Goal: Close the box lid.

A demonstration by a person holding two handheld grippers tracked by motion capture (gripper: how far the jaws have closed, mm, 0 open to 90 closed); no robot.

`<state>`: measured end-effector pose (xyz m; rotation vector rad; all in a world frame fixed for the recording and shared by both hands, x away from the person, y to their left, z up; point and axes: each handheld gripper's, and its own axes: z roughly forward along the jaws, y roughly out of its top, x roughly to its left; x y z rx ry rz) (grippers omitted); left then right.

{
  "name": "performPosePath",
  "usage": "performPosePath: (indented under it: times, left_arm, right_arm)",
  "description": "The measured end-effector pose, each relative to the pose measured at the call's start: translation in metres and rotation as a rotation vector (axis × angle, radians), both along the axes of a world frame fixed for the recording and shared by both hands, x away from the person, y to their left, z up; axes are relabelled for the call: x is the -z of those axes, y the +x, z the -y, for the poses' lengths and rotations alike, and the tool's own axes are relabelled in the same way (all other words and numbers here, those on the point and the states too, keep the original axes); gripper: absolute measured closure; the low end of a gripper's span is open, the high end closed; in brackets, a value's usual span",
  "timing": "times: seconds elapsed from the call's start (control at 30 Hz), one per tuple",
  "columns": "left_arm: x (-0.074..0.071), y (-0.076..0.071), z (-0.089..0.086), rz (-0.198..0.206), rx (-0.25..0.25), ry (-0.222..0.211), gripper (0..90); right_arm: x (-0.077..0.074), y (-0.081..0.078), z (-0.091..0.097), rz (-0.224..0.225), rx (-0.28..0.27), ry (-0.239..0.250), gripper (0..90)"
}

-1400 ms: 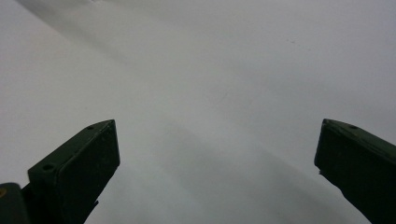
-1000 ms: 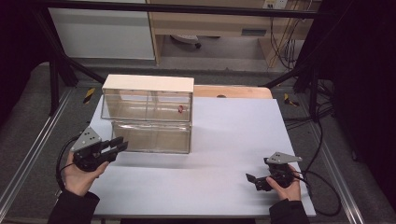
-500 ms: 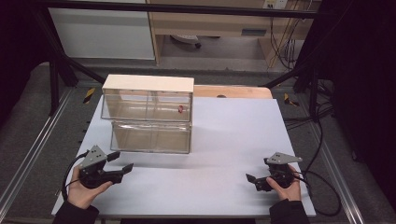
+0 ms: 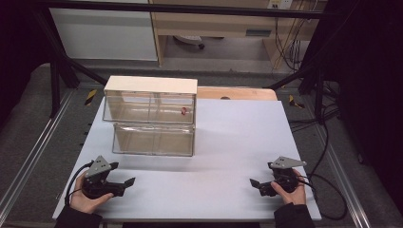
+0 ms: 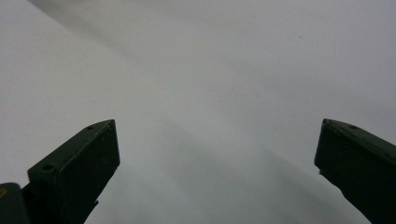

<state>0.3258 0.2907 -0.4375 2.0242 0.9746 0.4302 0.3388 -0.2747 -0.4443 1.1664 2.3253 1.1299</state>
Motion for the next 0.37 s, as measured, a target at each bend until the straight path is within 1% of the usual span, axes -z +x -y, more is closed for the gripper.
performPosePath:
  times: [0.1,0.13,0.23,0.37]
  left_arm:
    - [0.0034,0.0013,0.0001,-0.009,0.005,0.003,9.8]
    - [0.0043,0.0014,0.0001,-0.011,0.006,0.01,9.8]
    - [0.0071,0.0022,-0.0006,-0.019,0.001,0.014,9.8]
    - [0.0078,0.0026,-0.0008,-0.02,-0.001,0.017,9.8]
  right_arm:
    - [0.001,0.0,-0.0006,-0.003,-0.004,-0.007,0.6]
    - [0.0011,0.0,-0.0006,-0.004,-0.005,-0.012,0.5]
    - [0.0013,0.0001,-0.0009,-0.005,-0.006,-0.009,0.5]
    - [0.0018,0.0003,-0.0014,-0.01,-0.011,-0.008,0.6]
